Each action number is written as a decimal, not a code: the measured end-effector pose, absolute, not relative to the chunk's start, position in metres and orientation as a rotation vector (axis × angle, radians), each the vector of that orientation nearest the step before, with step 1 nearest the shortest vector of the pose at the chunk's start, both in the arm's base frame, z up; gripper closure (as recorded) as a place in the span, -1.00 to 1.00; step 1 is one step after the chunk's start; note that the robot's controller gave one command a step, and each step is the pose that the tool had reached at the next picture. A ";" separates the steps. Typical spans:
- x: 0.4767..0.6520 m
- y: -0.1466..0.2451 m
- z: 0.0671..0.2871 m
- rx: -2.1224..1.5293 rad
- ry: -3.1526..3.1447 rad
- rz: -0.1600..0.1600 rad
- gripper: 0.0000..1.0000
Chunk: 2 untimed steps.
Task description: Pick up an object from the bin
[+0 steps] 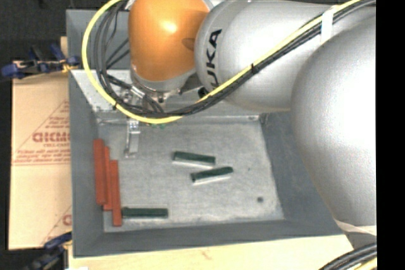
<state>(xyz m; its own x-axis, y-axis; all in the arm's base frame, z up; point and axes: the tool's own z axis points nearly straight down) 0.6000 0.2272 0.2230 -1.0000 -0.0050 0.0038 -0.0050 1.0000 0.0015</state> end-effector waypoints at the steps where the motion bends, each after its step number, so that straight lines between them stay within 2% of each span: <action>1: 0.524 0.196 0.123 0.044 -3.131 0.003 -1.00; 2: 0.486 0.131 0.067 -0.038 -3.139 0.001 -1.00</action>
Offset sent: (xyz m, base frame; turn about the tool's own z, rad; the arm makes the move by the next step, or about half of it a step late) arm -0.0727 -0.0293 -0.0951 -0.0235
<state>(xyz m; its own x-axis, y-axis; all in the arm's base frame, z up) 0.4863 0.1306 0.0673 -0.9997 0.0242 0.0024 0.0242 0.9997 -0.0010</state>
